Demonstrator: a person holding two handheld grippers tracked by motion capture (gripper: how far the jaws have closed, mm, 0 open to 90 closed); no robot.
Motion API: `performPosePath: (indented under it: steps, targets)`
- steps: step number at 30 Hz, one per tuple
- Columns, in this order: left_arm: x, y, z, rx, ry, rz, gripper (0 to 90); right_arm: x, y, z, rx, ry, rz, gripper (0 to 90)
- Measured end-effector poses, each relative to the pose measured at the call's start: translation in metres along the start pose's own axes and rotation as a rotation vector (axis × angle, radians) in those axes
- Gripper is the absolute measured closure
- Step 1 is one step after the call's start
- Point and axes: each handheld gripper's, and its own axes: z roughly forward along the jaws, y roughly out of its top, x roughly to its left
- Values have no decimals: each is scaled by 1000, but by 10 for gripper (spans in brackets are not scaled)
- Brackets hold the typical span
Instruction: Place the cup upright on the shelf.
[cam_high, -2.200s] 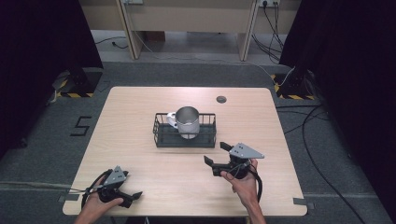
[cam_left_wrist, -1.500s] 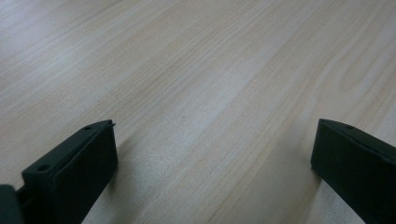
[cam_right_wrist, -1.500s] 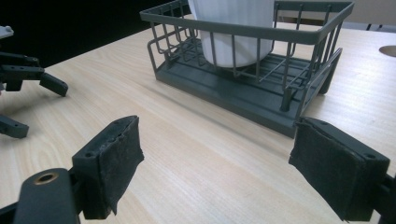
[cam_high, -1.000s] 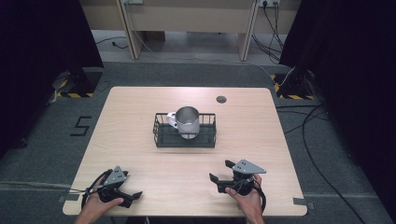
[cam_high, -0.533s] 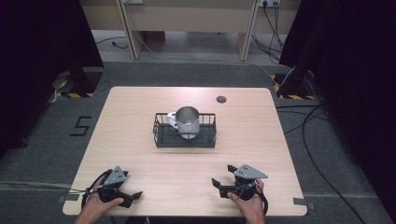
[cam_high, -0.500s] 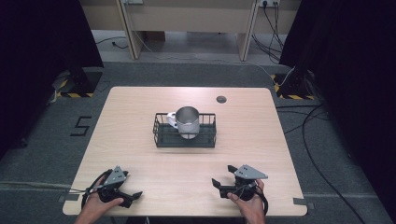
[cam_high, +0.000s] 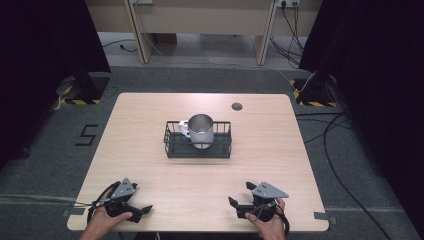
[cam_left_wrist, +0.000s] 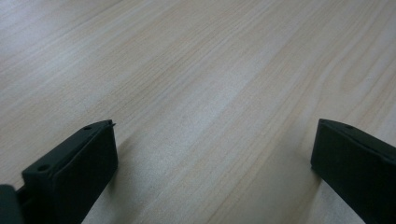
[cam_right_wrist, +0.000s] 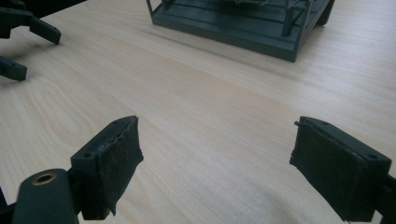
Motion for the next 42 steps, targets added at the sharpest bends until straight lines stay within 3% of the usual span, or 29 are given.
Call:
performPosePath:
  steps: [11, 18, 23, 28, 42]
  targets:
    - [0, 0, 0, 1, 1, -1, 0, 7, -7, -3, 34, -29, -12, 152]
    - [0, 0, 0, 0, 1, -1, 0, 10, -14, 1, 74, -38, -13, 152]
    - [0, 0, 0, 1, 1, -1, 0, 11, -21, 6, 124, -75, -18, 147]
    - [0, 0, 0, 1, 1, -1, 0, 15, -25, 7, 133, -91, -97, 110]
    - [0, 0, 0, 0, 0, -1, 0, 17, -30, 9, 99, -84, -102, 49]
